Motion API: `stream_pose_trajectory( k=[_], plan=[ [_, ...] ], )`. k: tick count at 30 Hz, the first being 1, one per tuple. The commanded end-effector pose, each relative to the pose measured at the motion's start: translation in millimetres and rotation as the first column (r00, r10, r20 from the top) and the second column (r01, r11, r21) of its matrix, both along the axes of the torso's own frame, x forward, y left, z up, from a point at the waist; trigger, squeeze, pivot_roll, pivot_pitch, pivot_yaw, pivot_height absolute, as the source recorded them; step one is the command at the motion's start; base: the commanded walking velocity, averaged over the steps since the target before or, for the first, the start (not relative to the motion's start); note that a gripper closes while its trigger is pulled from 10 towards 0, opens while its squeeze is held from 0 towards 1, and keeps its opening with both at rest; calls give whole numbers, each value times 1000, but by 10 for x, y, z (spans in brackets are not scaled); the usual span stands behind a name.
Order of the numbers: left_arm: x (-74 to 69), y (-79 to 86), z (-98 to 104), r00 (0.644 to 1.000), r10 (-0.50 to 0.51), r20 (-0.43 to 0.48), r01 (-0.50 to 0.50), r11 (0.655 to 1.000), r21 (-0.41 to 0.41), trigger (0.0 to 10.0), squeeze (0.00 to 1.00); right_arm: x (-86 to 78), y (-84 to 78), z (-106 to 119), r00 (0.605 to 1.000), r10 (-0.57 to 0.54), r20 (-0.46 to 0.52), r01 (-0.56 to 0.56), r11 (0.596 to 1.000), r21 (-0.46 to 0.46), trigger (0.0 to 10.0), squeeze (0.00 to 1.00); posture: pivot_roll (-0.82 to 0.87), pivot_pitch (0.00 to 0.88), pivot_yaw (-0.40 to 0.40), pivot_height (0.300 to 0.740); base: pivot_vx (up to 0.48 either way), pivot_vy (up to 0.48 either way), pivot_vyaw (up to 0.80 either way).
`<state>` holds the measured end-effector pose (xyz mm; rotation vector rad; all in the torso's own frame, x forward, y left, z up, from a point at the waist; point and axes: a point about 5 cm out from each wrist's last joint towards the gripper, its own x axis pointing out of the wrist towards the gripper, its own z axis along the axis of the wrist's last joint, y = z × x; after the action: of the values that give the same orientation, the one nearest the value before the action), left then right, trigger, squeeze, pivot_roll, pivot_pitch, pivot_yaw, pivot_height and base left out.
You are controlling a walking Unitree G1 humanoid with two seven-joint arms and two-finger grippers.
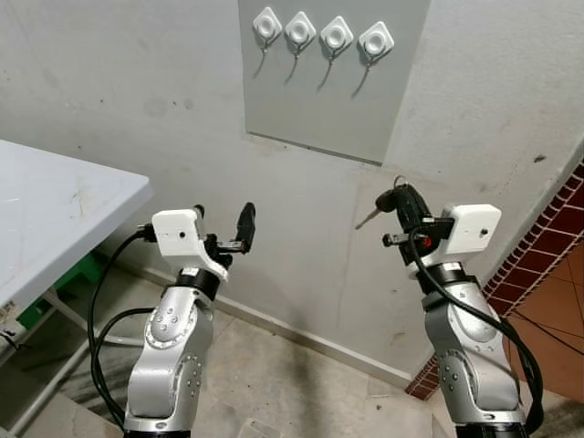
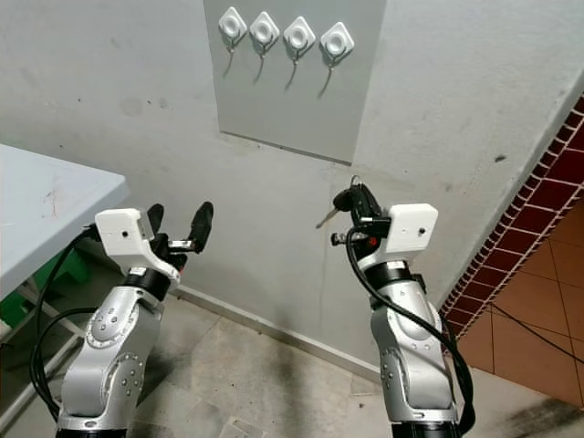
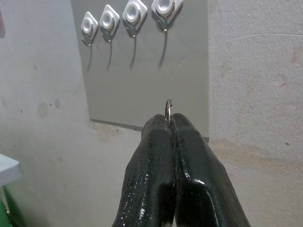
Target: Hang keys on a hook
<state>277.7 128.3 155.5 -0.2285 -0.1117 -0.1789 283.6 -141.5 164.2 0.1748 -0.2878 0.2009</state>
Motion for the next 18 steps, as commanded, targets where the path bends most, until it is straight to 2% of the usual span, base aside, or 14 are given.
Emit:
stream_pose_trajectory(
  k=[1,18],
  plan=[
    [14,1,50,1000,1,15,-1,1000,-2,10000,0,27,1,50,1000,-1,23,1,1000,-5,10000,0,34,0,-10,740,458,0,0],
    [1,-10,40,1000,5,11,-5,1000,-11,10000,0,24,11,50,999,17,27,-17,1000,-16,10000,0,31,0,-26,740,470,0,0]
  ],
)
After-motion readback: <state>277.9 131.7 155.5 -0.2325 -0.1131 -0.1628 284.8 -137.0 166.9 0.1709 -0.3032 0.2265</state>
